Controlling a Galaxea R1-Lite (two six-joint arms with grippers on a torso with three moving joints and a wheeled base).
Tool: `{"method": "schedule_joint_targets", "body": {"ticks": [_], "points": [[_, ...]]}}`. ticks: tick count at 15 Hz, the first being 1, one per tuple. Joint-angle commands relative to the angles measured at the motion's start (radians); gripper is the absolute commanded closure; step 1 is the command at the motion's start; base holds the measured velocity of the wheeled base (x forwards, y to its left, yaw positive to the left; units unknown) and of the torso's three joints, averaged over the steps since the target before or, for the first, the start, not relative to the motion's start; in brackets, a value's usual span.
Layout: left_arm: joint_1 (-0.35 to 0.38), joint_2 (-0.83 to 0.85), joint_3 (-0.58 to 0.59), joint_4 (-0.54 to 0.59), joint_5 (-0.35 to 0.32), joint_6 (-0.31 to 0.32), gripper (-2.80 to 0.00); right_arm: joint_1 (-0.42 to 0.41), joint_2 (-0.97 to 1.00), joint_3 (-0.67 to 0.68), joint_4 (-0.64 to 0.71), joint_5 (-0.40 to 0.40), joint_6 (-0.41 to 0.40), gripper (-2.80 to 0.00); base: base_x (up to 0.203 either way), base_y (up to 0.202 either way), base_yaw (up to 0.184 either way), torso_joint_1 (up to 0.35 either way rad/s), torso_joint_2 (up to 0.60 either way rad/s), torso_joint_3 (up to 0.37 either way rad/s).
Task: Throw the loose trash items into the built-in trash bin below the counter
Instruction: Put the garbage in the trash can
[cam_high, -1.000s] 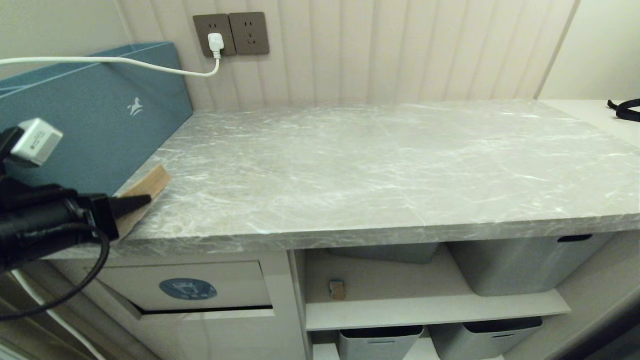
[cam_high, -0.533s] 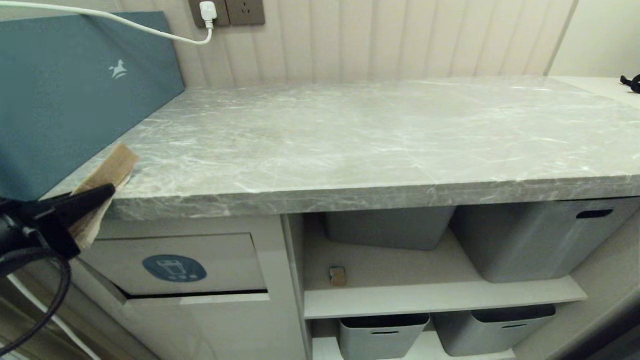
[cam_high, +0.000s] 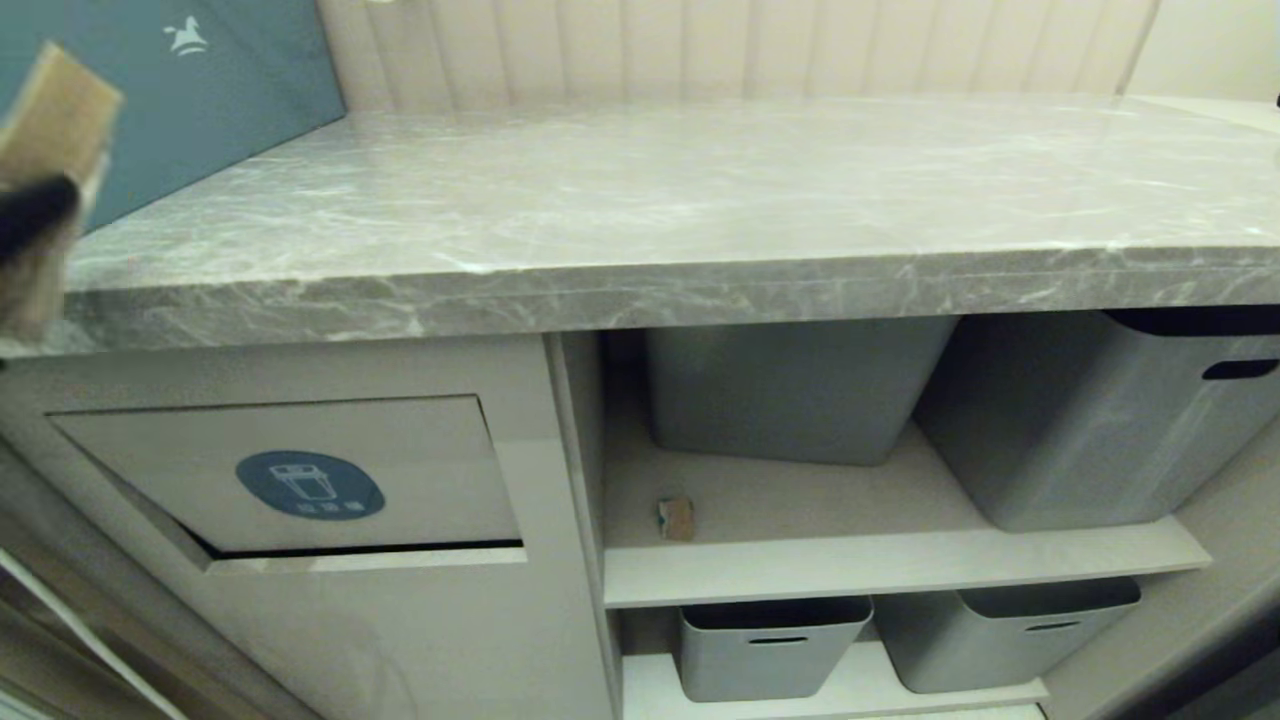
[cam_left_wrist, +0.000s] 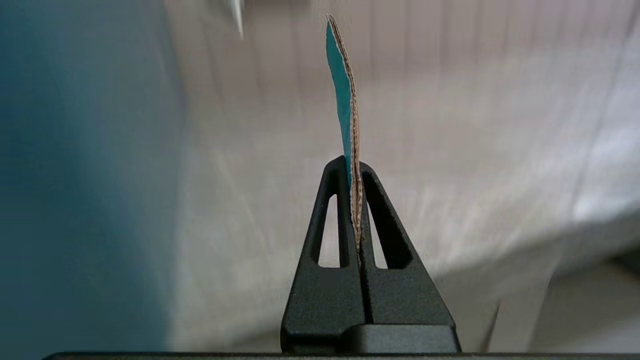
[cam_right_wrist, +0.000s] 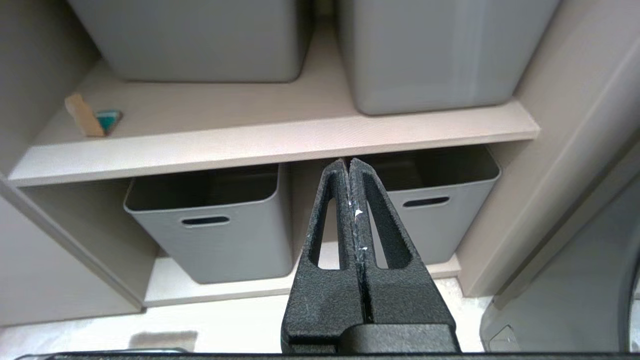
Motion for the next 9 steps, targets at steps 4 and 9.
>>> {"method": "schedule_joint_targets", "body": {"ticks": [4,9], "points": [[0.001,-0.19,-0.093,0.087,-0.007,0.012,0.0,-0.001,0.002,0.002,-0.001,0.0,0.0,0.0,0.0,0.0,0.0,-0.008,0.04,0.037],[0.001,-0.405,0.057,0.329,-0.011,0.012,0.0,-0.001,0.002,0.002,-0.001,0.0,0.001,0.0,0.0,0.0,0.0,0.0,0.0,0.0]]}}
